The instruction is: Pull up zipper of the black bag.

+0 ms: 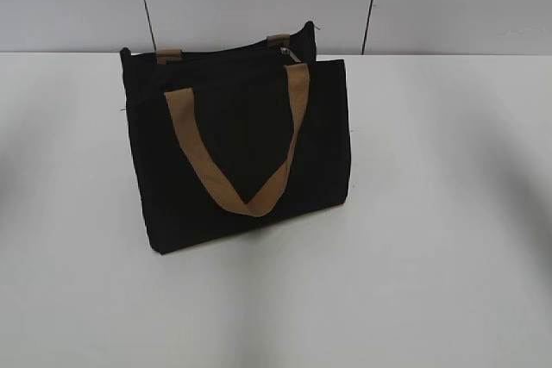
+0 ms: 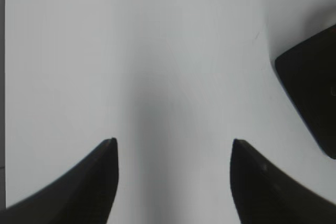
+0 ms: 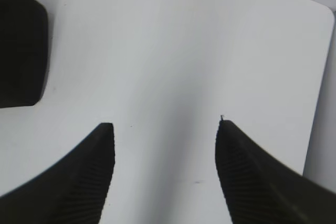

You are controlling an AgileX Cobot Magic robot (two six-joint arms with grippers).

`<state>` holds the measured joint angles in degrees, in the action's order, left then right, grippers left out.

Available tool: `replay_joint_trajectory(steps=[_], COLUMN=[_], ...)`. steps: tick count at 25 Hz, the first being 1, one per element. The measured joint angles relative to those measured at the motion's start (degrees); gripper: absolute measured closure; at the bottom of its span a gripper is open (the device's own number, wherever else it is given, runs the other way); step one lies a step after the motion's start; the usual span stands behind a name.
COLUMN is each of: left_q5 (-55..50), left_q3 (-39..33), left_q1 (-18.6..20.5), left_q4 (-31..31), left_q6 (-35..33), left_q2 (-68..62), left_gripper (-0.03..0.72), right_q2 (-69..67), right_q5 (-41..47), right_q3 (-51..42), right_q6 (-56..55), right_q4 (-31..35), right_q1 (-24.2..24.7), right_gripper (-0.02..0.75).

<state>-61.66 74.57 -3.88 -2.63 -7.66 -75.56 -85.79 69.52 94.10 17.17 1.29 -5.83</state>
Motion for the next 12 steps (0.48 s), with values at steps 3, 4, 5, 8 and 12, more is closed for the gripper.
replay_joint_trajectory(steps=[3, 4, 5, 8, 12], left_q5=[-2.48, -3.2, -3.85, -5.2, -4.88], left_q3=[0.0, 0.0, 0.0, 0.0, -2.73], left_q1=[0.0, 0.0, 0.0, 0.0, 0.0], left_q4=[0.32, 0.56, 0.71, 1.43, 2.19], left_q6=[0.91, 1.05, 1.09, 1.23, 1.28], left_q2=[0.19, 0.51, 0.99, 3.48, 8.93], left_gripper=[0.191, 0.191, 0.191, 0.191, 0.191], right_q2=[2.4, 3.49, 4.47, 8.8, 17.19], right_q5=[0.0, 0.0, 0.02, 0.02, 0.02], right_q3=[0.0, 0.0, 0.0, -1.58, -10.64], right_q6=[-0.08, 0.14, 0.51, 2.28, 3.51], right_q4=[2.43, 3.52, 4.79, 7.57, 10.02], right_q1=[5.13, 6.41, 7.77, 9.78, 9.83], right_gripper=[0.275, 0.275, 0.275, 0.275, 0.275])
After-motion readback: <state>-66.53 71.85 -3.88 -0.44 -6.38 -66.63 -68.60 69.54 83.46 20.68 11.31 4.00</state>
